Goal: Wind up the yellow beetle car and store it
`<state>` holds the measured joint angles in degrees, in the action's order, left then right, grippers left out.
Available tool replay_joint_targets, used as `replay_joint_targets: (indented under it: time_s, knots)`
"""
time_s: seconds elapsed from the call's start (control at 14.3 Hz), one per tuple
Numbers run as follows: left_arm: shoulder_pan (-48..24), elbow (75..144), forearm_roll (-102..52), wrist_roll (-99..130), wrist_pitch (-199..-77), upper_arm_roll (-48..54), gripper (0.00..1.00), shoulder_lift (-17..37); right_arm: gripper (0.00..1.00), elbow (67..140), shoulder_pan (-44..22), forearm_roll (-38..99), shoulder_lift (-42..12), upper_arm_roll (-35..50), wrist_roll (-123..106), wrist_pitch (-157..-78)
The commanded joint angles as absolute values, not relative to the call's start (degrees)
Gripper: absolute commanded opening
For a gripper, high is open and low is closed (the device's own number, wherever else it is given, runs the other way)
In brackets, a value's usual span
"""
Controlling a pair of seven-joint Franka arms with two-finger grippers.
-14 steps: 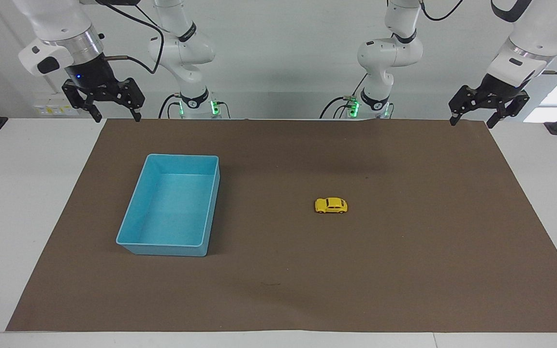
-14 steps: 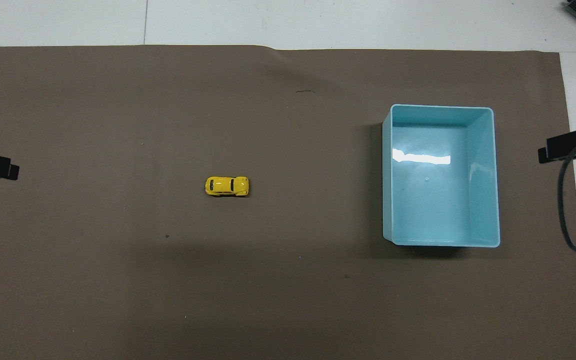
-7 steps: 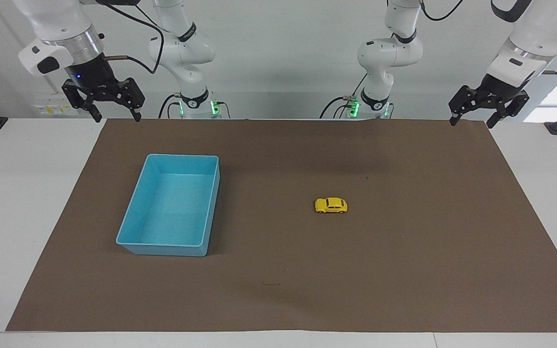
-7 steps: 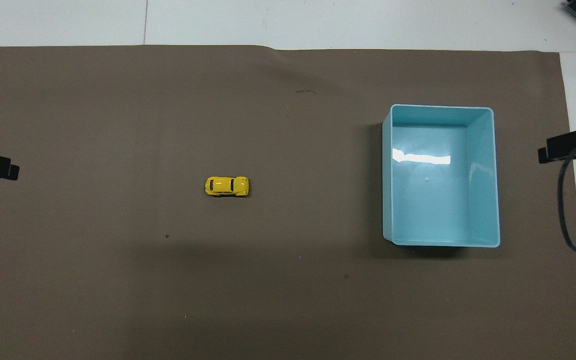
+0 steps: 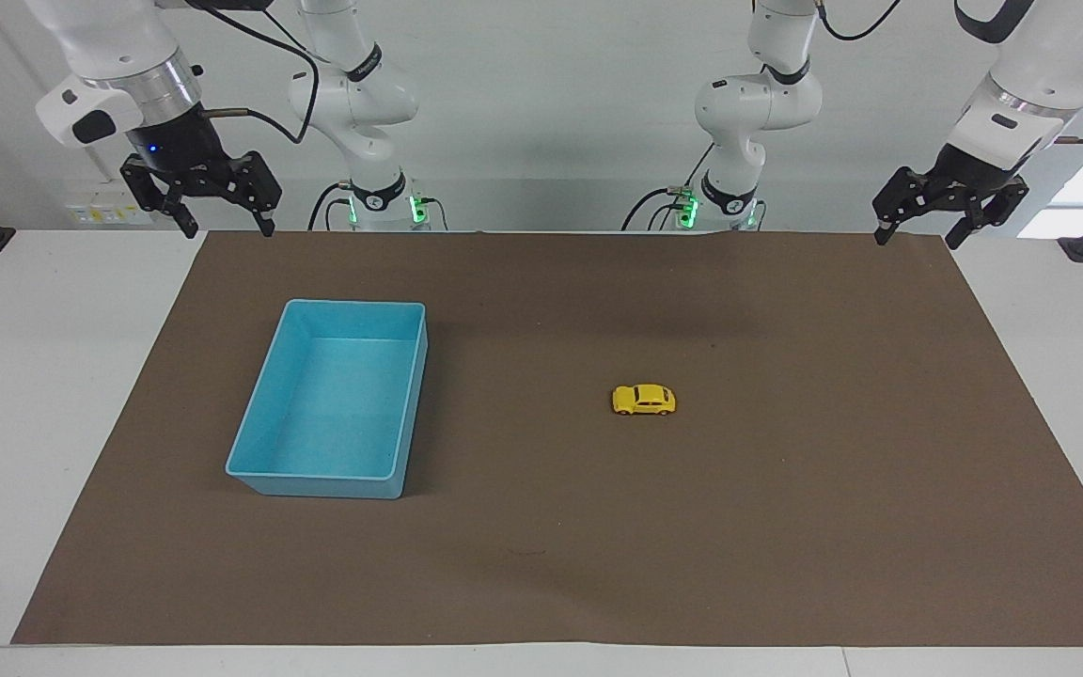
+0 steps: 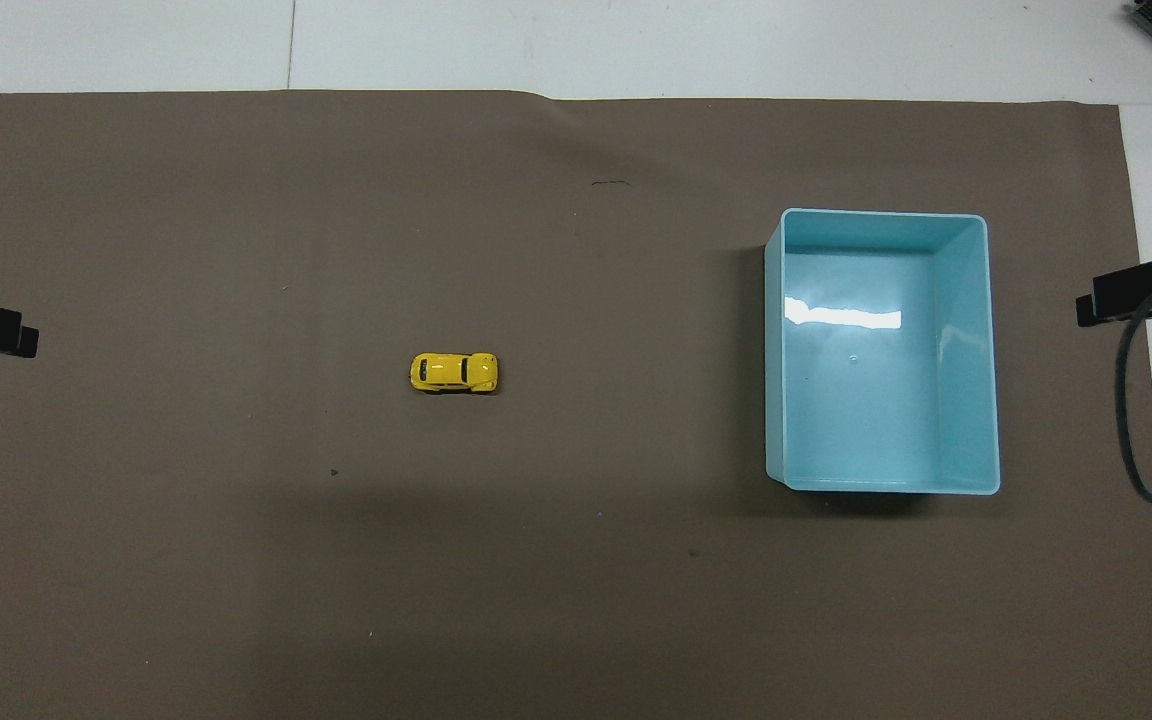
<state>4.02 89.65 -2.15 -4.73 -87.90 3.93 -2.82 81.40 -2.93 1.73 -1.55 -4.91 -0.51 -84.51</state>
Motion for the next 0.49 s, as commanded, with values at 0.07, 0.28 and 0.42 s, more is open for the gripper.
replay_joint_targets:
  time_s: [0.07,0.28,0.42]
  knots:
    - [2.47,92.89,-2.20,1.57,-89.12,3.78,1.00,-4.04,1.00,82.35,-2.64,1.58,-0.70,-4.75,-0.09,-84.99]
    - [0.54,94.65,-2.20,9.54,-92.27,3.78,1.00,-3.60,1.00,82.35,-2.64,1.58,-0.70,-4.75,-0.09,-84.99]
    - [-1.05,97.19,-2.20,17.02,-96.13,3.78,1.00,-3.52,1.00,82.35,-2.64,1.58,-0.70,-4.75,-0.09,-84.99]
